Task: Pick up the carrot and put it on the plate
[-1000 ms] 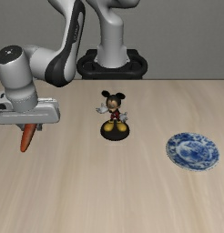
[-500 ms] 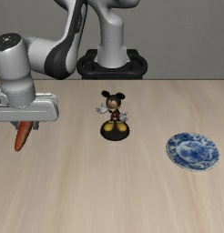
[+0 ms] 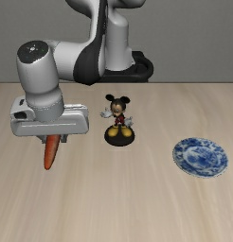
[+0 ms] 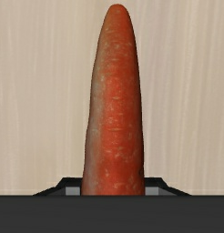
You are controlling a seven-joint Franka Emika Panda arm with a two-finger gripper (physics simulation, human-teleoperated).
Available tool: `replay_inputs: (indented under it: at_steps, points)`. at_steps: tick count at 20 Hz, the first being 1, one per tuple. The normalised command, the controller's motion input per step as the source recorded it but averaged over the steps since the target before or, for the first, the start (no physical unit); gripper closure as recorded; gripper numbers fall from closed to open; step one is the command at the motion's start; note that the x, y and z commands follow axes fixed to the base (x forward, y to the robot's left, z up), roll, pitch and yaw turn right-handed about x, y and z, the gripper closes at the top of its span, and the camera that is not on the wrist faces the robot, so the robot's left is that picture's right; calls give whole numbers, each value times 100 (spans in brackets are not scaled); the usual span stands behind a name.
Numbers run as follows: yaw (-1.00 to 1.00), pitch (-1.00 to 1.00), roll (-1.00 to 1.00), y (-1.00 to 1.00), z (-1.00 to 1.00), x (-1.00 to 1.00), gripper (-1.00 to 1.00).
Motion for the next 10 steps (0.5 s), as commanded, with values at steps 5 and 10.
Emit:
replay_inputs:
  at_steps: [5, 10]
  points:
    - [0, 0, 0, 100, 0, 0, 100]
    - [0, 0, 0, 100, 0, 0, 100]
